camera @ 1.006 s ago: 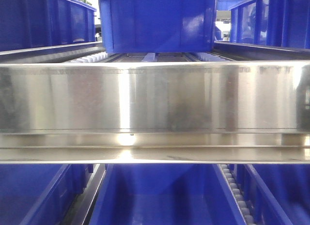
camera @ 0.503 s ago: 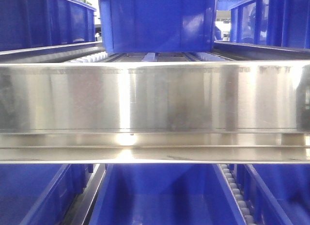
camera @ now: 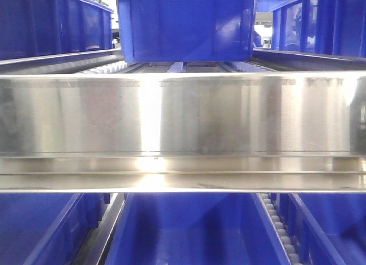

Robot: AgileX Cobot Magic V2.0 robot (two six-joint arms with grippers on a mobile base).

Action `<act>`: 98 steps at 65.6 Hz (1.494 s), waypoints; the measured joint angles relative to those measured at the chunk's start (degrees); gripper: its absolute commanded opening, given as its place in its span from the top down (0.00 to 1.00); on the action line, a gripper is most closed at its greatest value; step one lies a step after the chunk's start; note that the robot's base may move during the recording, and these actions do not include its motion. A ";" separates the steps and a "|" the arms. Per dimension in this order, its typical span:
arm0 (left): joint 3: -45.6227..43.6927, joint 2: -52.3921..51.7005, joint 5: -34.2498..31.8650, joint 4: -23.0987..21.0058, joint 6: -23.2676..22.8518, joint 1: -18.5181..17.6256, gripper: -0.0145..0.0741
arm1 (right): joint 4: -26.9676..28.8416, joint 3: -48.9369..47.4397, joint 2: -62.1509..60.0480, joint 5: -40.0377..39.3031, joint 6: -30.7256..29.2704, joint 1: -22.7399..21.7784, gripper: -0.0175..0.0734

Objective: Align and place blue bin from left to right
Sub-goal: 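Pull the gripped blue bin off the upper shelf toward the robot with both grippers, then back the base away from the rack while holding the bin in both grippers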

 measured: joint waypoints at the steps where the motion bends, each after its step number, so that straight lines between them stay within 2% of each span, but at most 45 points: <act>1: 0.00 0.00 0.00 0.00 0.00 0.00 0.96 | 0.00 0.00 0.00 0.00 0.00 0.00 0.98; 80: 0.00 0.00 -0.23 0.21 0.00 0.00 0.96 | 0.00 0.00 0.11 -1.08 0.00 0.00 0.98; 98: 0.00 -0.09 -2.80 1.35 0.00 0.00 0.96 | 0.00 0.00 1.48 -3.89 0.00 0.00 0.98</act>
